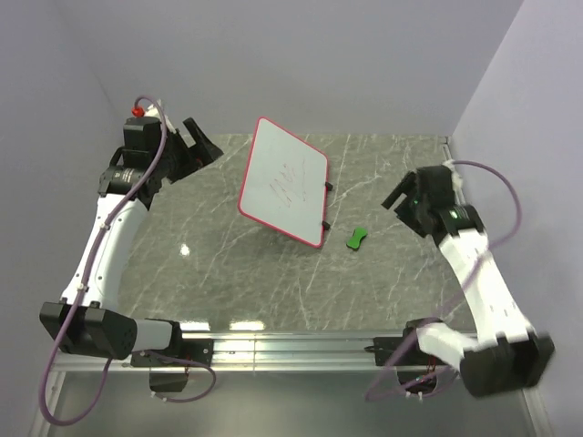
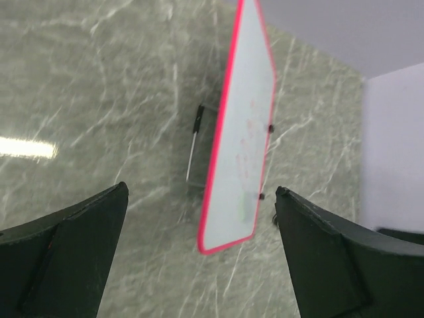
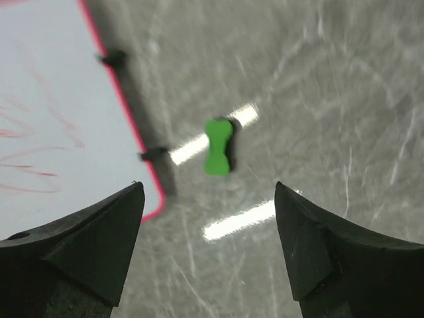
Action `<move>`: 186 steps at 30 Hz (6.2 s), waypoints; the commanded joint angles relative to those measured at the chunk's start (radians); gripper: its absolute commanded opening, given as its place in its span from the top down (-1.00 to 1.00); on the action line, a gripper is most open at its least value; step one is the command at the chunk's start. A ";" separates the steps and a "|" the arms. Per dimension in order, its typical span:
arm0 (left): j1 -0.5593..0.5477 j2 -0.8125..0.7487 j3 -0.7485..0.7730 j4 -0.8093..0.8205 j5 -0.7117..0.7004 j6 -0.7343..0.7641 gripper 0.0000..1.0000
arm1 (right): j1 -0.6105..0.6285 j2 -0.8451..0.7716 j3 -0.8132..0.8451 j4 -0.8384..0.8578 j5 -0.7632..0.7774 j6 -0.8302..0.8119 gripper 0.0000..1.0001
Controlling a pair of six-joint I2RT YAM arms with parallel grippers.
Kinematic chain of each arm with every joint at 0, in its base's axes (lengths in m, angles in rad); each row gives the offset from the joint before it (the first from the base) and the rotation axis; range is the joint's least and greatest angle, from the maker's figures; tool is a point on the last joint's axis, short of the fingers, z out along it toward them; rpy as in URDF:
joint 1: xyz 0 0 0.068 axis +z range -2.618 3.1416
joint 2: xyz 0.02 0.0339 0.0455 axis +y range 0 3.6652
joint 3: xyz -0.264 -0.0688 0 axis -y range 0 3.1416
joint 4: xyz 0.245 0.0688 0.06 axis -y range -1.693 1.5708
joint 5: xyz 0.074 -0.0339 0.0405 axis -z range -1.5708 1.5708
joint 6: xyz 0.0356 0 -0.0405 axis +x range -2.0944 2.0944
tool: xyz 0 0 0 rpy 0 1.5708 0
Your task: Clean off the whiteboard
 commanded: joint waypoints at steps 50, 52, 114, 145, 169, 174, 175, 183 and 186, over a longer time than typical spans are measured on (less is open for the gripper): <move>0.001 -0.286 -0.138 -0.180 -0.042 0.057 -0.99 | 0.163 0.744 0.097 0.063 0.004 -0.025 1.00; 0.001 -0.232 -0.103 -0.168 -0.045 0.068 -0.99 | 0.165 0.715 0.125 0.050 -0.016 -0.031 1.00; -0.165 0.782 0.476 0.027 0.233 0.062 1.00 | 0.373 1.020 0.672 0.306 -0.696 -0.028 1.00; -0.217 0.765 0.494 -0.039 0.242 0.079 0.99 | 0.321 1.105 0.718 0.232 -0.547 -0.022 1.00; -0.264 0.793 0.506 -0.097 0.259 0.114 0.99 | 0.277 1.399 1.049 0.154 -0.673 -0.011 1.00; -0.267 0.828 0.562 -0.100 0.245 0.104 0.99 | 0.342 1.209 0.667 0.216 -0.680 -0.092 1.00; -0.267 0.837 0.569 -0.101 0.247 0.104 1.00 | 0.346 1.145 0.528 0.247 -0.689 -0.085 1.00; -0.270 0.868 0.605 -0.087 0.257 0.094 0.99 | 0.413 0.914 0.180 0.347 -0.694 -0.071 1.00; -0.275 0.865 0.597 -0.087 0.254 0.099 0.99 | 0.428 0.900 0.217 0.330 -0.673 -0.059 1.00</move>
